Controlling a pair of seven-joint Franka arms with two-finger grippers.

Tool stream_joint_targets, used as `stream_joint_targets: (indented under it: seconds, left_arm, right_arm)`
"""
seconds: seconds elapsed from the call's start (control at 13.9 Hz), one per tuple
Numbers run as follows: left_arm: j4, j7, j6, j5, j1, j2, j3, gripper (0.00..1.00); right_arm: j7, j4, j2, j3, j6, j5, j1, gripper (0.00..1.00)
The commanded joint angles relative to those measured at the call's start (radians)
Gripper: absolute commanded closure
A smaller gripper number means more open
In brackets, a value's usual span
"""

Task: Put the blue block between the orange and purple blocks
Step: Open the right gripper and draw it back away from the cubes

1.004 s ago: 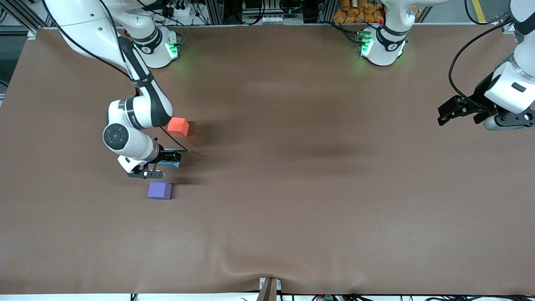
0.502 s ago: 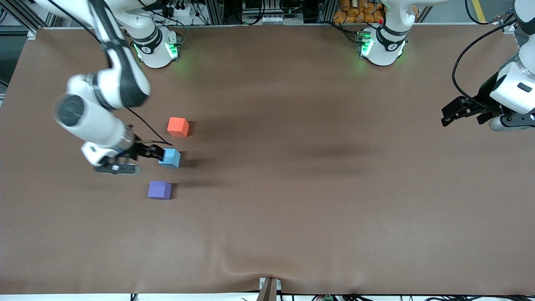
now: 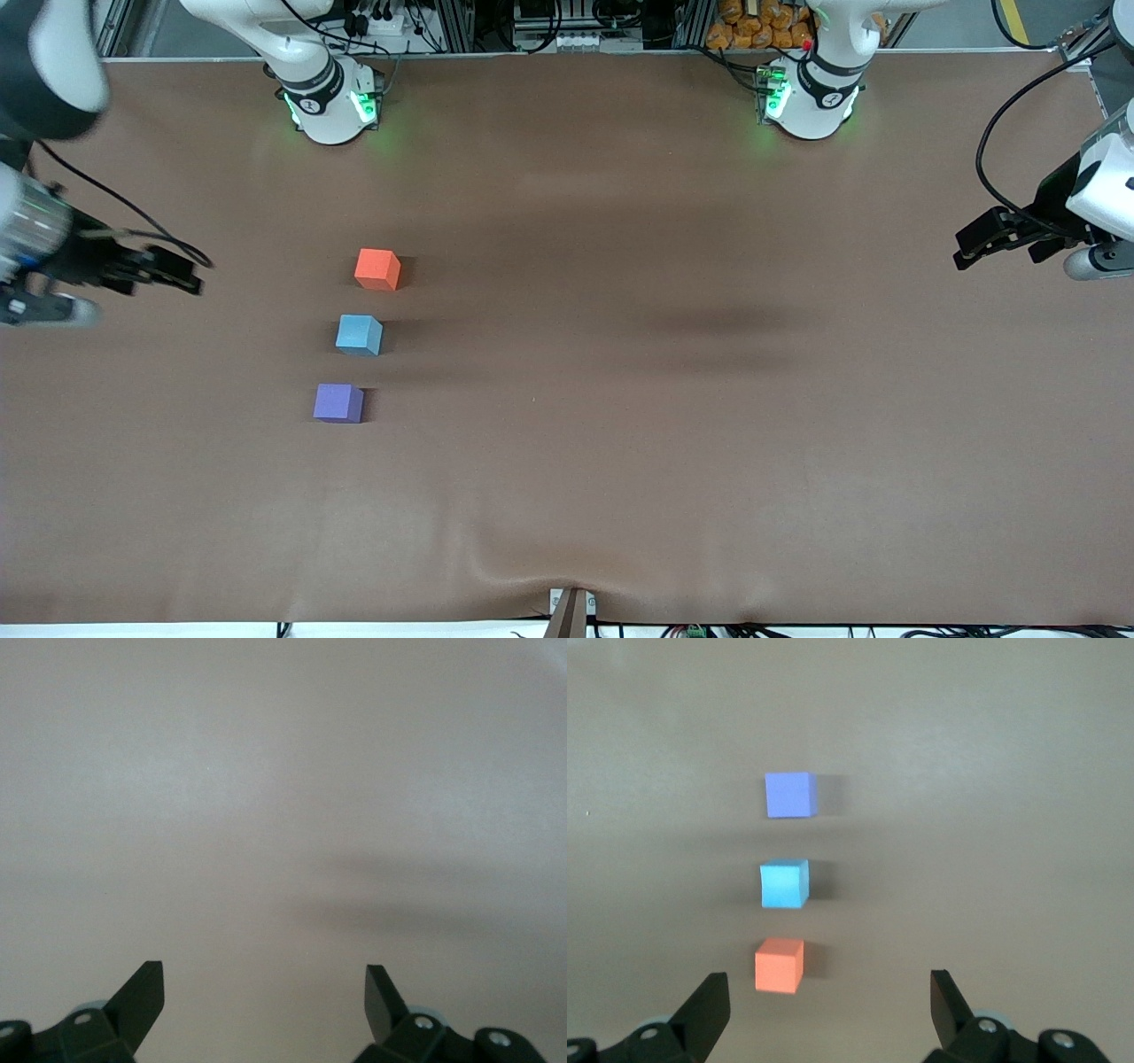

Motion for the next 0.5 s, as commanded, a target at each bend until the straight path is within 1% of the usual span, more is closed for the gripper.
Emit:
stream_joint_targets:
  seconds: [0.0, 0.14, 0.22, 0.43]
  left_arm:
    - [0.006, 0.016, -0.022, 0.0, 0.024, -0.013, -0.004, 0.0]
    - [0.069, 0.027, -0.056, 0.002, 0.023, -0.004, -0.004, 0.0]
    - [0.089, 0.027, -0.091, 0.005, 0.021, 0.0, -0.004, 0.0]
    - [0.092, 0.029, -0.1, 0.009, 0.021, 0.001, -0.009, 0.0]
  right_arm:
    - [-0.012, 0.011, -0.048, -0.015, -0.083, -0.017, -0.006, 0.0]
    - [-0.014, 0.042, -0.062, -0.062, -0.143, -0.037, 0.025, 0.0]
    - [-0.018, 0.051, -0.065, -0.069, -0.166, -0.039, 0.024, 0.0]
    - [-0.048, 0.056, -0.091, -0.07, -0.21, -0.039, 0.007, 0.0]
